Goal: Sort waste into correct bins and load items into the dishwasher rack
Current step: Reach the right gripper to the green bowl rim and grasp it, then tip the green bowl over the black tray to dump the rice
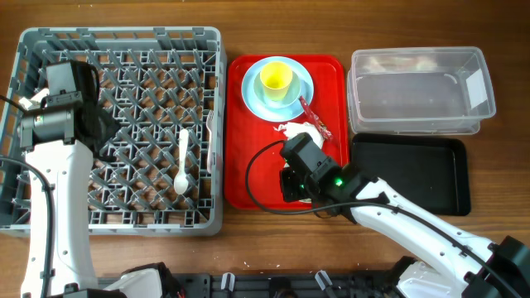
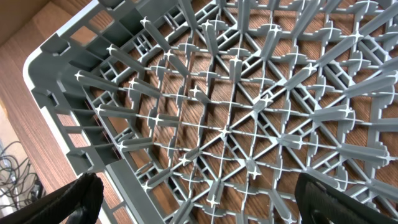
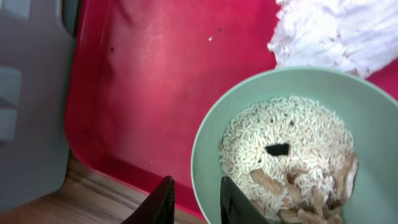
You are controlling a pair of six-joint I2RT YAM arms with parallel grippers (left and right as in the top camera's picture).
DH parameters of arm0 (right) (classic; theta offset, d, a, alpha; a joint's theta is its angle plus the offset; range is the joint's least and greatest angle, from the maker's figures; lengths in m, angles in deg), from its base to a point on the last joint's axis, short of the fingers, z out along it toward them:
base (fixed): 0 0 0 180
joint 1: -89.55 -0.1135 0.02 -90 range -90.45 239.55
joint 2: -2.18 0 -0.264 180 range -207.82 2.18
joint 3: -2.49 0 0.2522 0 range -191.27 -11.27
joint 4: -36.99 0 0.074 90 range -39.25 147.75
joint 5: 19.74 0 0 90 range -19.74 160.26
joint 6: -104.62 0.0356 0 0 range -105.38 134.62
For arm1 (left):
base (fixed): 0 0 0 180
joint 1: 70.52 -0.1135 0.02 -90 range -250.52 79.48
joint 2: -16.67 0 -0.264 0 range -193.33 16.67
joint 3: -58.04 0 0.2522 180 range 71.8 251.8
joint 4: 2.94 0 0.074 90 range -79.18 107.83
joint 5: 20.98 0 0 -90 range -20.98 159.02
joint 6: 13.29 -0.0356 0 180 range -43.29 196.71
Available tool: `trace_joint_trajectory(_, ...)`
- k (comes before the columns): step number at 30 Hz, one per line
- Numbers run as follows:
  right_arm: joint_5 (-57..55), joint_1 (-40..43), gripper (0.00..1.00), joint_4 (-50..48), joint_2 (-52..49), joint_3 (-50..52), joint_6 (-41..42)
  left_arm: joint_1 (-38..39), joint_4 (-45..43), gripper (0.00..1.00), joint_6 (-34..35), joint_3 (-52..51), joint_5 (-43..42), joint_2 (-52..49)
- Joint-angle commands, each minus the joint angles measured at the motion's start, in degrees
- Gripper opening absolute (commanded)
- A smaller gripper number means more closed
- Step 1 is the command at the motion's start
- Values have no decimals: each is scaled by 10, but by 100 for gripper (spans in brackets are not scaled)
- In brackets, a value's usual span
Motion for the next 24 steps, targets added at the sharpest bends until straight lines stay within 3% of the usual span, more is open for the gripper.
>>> trace_joint_trajectory(1, -12, -3, 25, -4, -11, 7, -32, -3, 0, 100, 6, 3, 5, 6)
trace_joint_trajectory(6, -3, -10, 24, -23, -92, 7, -35, -3, 0, 100, 6, 3, 5, 6)
trace_joint_trajectory(9, -3, -13, 10, -24, -101, 7, -38, -3, 0, 100, 6, 3, 5, 6)
trace_joint_trajectory(15, 36, -13, 4, -10, -101, 4, -30, -3, 0, 100, 6, 3, 5, 6)
trace_joint_trajectory(19, 31, -13, 4, 92, -75, -87, -32, -3, 0, 100, 6, 3, 5, 6)
trace_joint_trajectory(24, 3, 1, 4, 208, 28, -166, -49, -3, 0, 100, 6, 3, 5, 6)
